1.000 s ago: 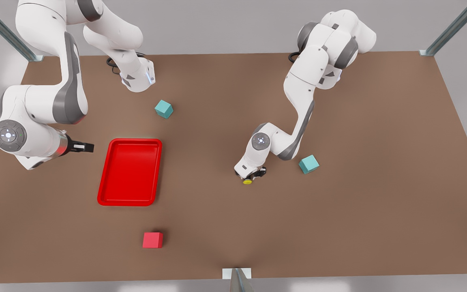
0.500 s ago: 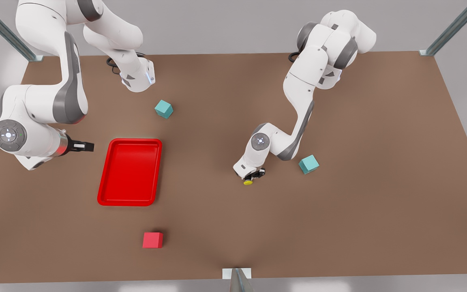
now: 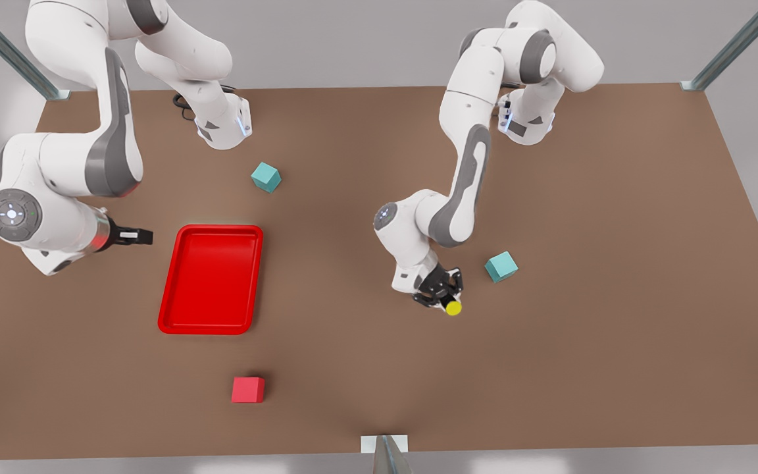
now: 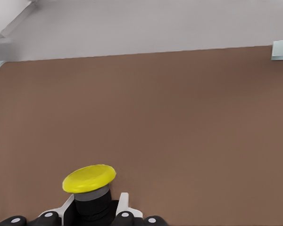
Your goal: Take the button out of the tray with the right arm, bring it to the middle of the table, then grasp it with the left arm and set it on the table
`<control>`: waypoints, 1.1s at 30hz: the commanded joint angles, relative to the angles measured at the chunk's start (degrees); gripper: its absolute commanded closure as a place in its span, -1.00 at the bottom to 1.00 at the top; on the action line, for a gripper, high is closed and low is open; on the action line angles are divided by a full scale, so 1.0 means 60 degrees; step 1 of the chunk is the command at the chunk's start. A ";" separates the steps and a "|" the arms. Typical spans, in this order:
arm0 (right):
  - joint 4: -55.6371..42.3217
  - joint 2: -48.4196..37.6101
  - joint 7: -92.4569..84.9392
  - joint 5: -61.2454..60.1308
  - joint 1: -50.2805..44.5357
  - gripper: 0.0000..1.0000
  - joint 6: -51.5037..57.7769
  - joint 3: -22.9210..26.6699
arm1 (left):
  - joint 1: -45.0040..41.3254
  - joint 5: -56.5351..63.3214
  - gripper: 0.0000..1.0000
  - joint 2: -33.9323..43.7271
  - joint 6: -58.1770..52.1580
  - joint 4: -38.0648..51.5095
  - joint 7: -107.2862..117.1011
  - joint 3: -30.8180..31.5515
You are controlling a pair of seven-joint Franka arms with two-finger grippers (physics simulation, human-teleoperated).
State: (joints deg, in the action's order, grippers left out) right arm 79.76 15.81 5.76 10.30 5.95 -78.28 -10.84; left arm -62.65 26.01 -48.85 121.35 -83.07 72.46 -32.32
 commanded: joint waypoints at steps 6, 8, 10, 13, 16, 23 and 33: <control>-0.0417 -0.0042 -0.1105 0.0143 -0.0552 -1.00 -0.0064 -0.0010 | -0.0253 0.2959 0.05 -0.1351 -0.3248 0.0866 1.5052 -0.0034; -0.0798 -0.0027 -0.1179 0.0158 -0.0552 -1.00 -0.0108 -0.0010 | -0.0209 0.3223 0.06 -0.1995 -0.3219 0.1467 1.5097 -0.0034; -0.0842 -0.0042 -0.1179 0.0246 -0.0508 -1.00 -0.0152 -0.0010 | -0.0209 0.3223 0.06 -0.2376 -0.3146 0.1833 1.5082 -0.0034; -0.0988 -0.0027 -0.1179 0.0217 -0.0552 -1.00 -0.0181 -0.0010 | -0.0179 0.3692 0.06 -0.3035 -0.3146 0.2009 1.5082 -0.0019; -0.0988 -0.0027 -0.1179 0.0246 -0.0508 -1.00 -0.0181 -0.0010 | -0.0091 0.3926 0.06 -0.3489 -0.3146 0.2009 1.5068 0.0010; -0.0988 -0.0027 -0.1165 0.0246 -0.0494 -1.00 -0.0181 -0.0010 | -0.0091 0.4014 0.06 -0.3856 -0.3058 0.1980 1.5009 0.0054; -0.1120 -0.0013 -0.1150 0.0099 -0.0318 -1.00 -0.1134 0.0049 | -0.0106 0.4146 -0.96 -0.3900 -0.3072 0.1950 1.4804 0.0069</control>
State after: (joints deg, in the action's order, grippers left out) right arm 73.13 15.77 0.17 10.90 3.89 -82.02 -10.65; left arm -63.28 50.95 -72.32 103.11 -71.39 147.64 -31.87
